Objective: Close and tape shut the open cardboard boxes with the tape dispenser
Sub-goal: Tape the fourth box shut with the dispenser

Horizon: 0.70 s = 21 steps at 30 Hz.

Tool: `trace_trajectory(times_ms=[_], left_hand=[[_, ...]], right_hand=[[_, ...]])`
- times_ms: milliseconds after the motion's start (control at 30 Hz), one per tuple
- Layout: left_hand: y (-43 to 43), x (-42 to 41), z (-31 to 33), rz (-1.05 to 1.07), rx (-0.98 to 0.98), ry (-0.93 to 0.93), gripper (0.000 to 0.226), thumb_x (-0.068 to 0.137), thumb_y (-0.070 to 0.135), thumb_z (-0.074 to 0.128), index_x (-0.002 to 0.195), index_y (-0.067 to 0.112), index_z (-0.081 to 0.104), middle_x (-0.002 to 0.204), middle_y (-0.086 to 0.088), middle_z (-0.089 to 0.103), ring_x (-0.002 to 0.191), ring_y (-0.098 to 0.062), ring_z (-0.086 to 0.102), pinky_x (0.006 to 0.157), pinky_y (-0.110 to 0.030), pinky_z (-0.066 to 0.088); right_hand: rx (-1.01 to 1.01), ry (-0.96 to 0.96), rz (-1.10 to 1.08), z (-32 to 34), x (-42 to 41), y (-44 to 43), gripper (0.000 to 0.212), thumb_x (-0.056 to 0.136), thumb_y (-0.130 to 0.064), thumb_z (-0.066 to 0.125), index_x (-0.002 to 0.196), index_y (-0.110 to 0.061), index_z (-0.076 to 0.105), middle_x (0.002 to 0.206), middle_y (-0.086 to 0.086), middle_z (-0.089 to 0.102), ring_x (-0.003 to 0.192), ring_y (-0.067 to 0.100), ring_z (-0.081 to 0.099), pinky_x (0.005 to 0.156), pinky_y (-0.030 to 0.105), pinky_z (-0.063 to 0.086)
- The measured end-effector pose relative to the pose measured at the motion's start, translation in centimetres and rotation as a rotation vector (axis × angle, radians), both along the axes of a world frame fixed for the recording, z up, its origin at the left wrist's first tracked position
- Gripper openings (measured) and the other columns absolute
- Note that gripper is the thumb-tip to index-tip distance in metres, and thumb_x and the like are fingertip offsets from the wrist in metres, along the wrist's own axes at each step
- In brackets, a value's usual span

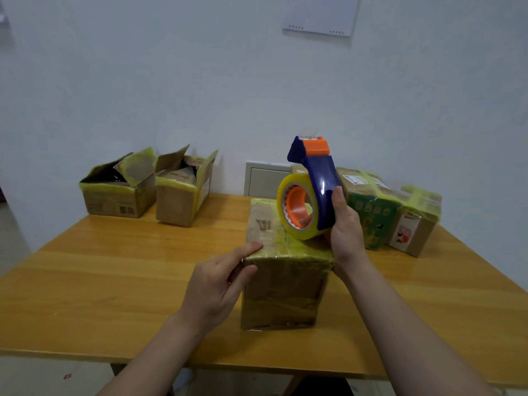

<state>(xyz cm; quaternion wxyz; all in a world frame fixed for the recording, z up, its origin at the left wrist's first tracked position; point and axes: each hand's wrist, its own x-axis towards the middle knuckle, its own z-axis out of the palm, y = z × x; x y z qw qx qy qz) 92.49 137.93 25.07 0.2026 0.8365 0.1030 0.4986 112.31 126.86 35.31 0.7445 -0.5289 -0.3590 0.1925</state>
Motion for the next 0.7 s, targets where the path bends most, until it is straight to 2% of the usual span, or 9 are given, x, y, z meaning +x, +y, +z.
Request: trace_trajectory(times_ms=[67, 200, 300, 333, 400, 467, 500, 600, 700], left_hand=[[-0.2, -0.1, 0.3, -0.017, -0.014, -0.018, 0.04, 0.108, 0.044, 0.048, 0.142, 0.028, 0.061, 0.107, 0.012, 0.074, 0.085, 0.001, 0.067, 0.064, -0.018, 0.052], [-0.3, -0.1, 0.9, 0.027, 0.03, -0.004, 0.036, 0.105, 0.031, 0.054, 0.137, 0.02, 0.065, 0.095, 0.035, 0.057, 0.078, 0.015, 0.056, 0.067, -0.007, 0.04], [-0.5, -0.7, 1.0, 0.11, 0.017, -0.005, 0.041, 0.103, 0.046, 0.055, 0.14, 0.028, 0.061, 0.098, 0.025, 0.06, 0.083, 0.001, 0.057, 0.066, -0.019, 0.045], [-0.9, -0.9, 0.9, 0.144, -0.024, 0.002, 0.05, 0.099, 0.055, 0.058, 0.143, 0.031, 0.057, 0.105, 0.023, 0.058, 0.09, -0.002, 0.055, 0.07, -0.02, 0.045], [-1.5, -0.6, 0.0, 0.209, -0.199, 0.029, 0.086, 0.081, 0.065, 0.075, 0.155, 0.039, 0.038, 0.125, 0.017, 0.047, 0.11, -0.001, 0.049, 0.087, -0.017, 0.044], [-1.7, 0.1, -0.9, 0.193, -0.458, 0.008, 0.123, 0.063, 0.052, 0.093, 0.159, 0.05, 0.016, 0.142, 0.02, 0.043, 0.128, 0.001, 0.046, 0.102, -0.02, 0.043], [-1.5, 0.6, -1.3, 0.16, -0.577, -0.015, 0.126, 0.059, 0.041, 0.098, 0.157, 0.052, 0.019, 0.14, 0.027, 0.05, 0.128, 0.005, 0.05, 0.103, -0.016, 0.043], [0.3, 2.1, -2.1, 0.1, -0.696, -0.046, 0.082, 0.064, 0.018, 0.097, 0.13, 0.04, 0.053, 0.108, 0.037, 0.069, 0.105, 0.013, 0.064, 0.082, -0.004, 0.048], [2.1, 3.3, -2.0, 0.034, -0.753, -0.081, 0.075, 0.066, 0.021, 0.093, 0.131, 0.03, 0.057, 0.112, 0.026, 0.073, 0.108, 0.005, 0.068, 0.084, -0.012, 0.054]], right_hand=[[0.007, 0.011, 0.001, 0.0, 0.0, -0.1, 0.058, 0.085, -0.073, 0.055, 0.095, -0.02, 0.076, 0.098, 0.014, 0.072, 0.095, 0.032, 0.065, 0.096, 0.056, 0.049], [0.06, 0.11, 0.012, 0.2, 0.0, 0.1, 0.054, 0.083, -0.061, 0.053, 0.105, -0.016, 0.074, 0.092, 0.007, 0.075, 0.086, 0.022, 0.071, 0.084, 0.041, 0.057], [0.136, 0.205, 0.051, -0.2, 0.0, 1.3, 0.051, 0.082, -0.061, 0.056, 0.105, -0.019, 0.077, 0.098, 0.008, 0.076, 0.092, 0.024, 0.072, 0.091, 0.046, 0.056], [0.155, 0.24, 0.063, -0.5, 0.0, 1.9, 0.049, 0.083, -0.06, 0.056, 0.104, -0.022, 0.078, 0.103, 0.008, 0.076, 0.097, 0.024, 0.072, 0.095, 0.048, 0.055], [0.175, 0.313, 0.092, -0.9, -0.1, 3.3, 0.05, 0.089, -0.061, 0.053, 0.114, -0.024, 0.076, 0.114, 0.009, 0.075, 0.109, 0.027, 0.07, 0.102, 0.051, 0.052], [0.176, 0.34, 0.128, -1.1, 0.0, 4.6, 0.056, 0.094, -0.062, 0.05, 0.126, -0.022, 0.071, 0.126, 0.012, 0.071, 0.121, 0.031, 0.065, 0.108, 0.057, 0.047], [0.175, 0.329, 0.138, -1.1, 0.0, 5.2, 0.055, 0.094, -0.062, 0.05, 0.125, -0.023, 0.071, 0.127, 0.012, 0.071, 0.122, 0.032, 0.064, 0.11, 0.058, 0.045], [0.203, 0.283, 0.104, -1.0, 0.3, 6.0, 0.05, 0.09, -0.059, 0.053, 0.116, -0.022, 0.074, 0.122, 0.013, 0.072, 0.119, 0.031, 0.066, 0.109, 0.058, 0.046], [0.245, 0.245, -0.065, -0.9, 1.0, 6.0, 0.048, 0.088, -0.056, 0.053, 0.112, -0.018, 0.072, 0.107, 0.003, 0.077, 0.106, 0.019, 0.071, 0.096, 0.042, 0.056]])
